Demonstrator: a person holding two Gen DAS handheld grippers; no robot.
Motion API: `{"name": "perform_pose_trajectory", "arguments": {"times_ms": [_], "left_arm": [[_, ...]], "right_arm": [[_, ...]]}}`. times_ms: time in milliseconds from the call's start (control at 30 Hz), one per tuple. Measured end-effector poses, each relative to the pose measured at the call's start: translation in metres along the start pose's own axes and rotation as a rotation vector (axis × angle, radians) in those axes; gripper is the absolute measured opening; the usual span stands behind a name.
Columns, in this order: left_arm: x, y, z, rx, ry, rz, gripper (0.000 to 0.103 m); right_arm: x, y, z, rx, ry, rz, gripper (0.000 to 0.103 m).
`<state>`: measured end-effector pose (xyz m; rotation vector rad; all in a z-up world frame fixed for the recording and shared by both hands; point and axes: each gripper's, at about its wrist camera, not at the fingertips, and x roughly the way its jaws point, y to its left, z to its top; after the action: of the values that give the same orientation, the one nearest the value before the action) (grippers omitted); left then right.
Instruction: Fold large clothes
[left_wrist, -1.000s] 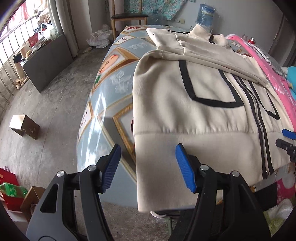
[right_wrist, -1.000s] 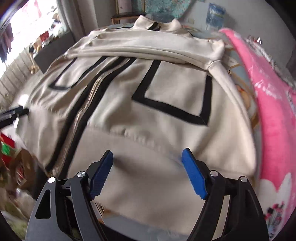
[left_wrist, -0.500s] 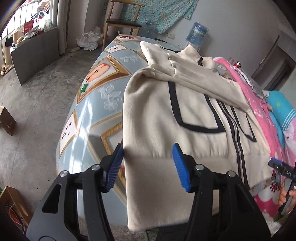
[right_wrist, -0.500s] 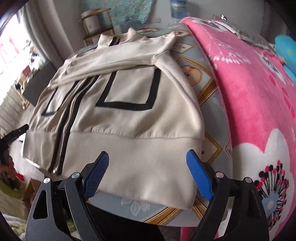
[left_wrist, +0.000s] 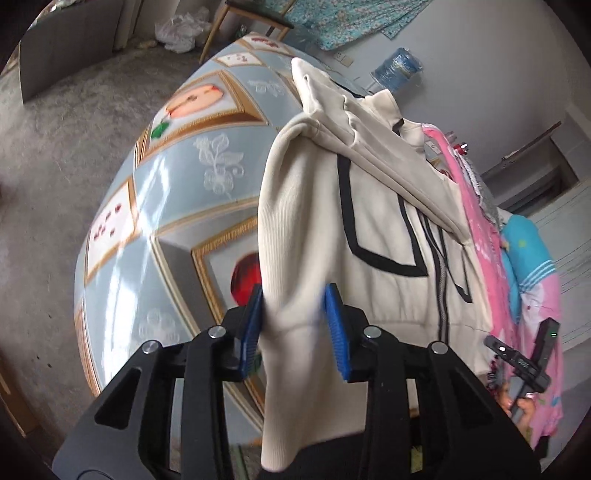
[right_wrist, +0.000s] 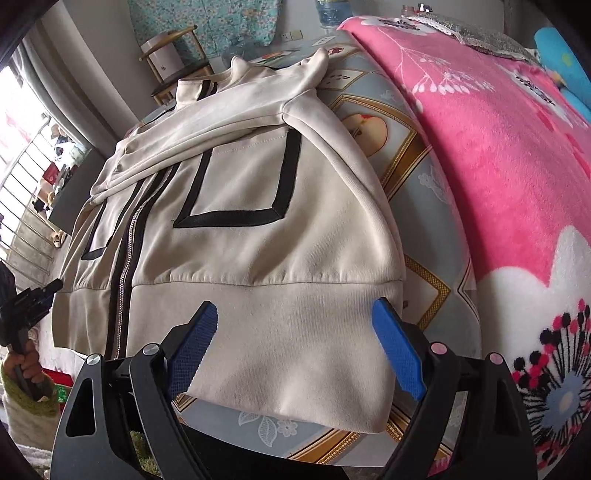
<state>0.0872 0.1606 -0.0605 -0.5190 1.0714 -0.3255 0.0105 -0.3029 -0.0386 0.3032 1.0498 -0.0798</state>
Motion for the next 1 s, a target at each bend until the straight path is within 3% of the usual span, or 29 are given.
{"name": "perform_pose_trajectory", "arguments": {"times_ms": [167, 467, 533, 800, 1000], "left_arm": [[-0.006, 0.004, -0.016, -0.021, 0.062, -0.045, 0.032], [-0.006, -0.016, -0.034, 0.062, 0.087, 0.050, 0.031], [-0.005, -0.019, -0.037, 0.084, 0.091, 0.075, 0.026], [-0.002, -0.024, -0.043, 0.107, 0.101, 0.114, 0.025], [-0.002, -0.025, -0.044, 0.101, 0.099, 0.118, 0.025]], "right_arm": [[0.005, 0.001, 0.000, -0.022, 0.010, -0.012, 0.084], [-0.009, -0.004, -0.004, -0.022, -0.015, 0.012, 0.084], [-0.016, -0.011, -0.008, -0.008, -0.029, 0.007, 0.084], [-0.031, -0.059, -0.019, 0.121, -0.046, 0.013, 0.084], [-0.027, -0.046, -0.016, 0.088, -0.052, 0.062, 0.073]]}}
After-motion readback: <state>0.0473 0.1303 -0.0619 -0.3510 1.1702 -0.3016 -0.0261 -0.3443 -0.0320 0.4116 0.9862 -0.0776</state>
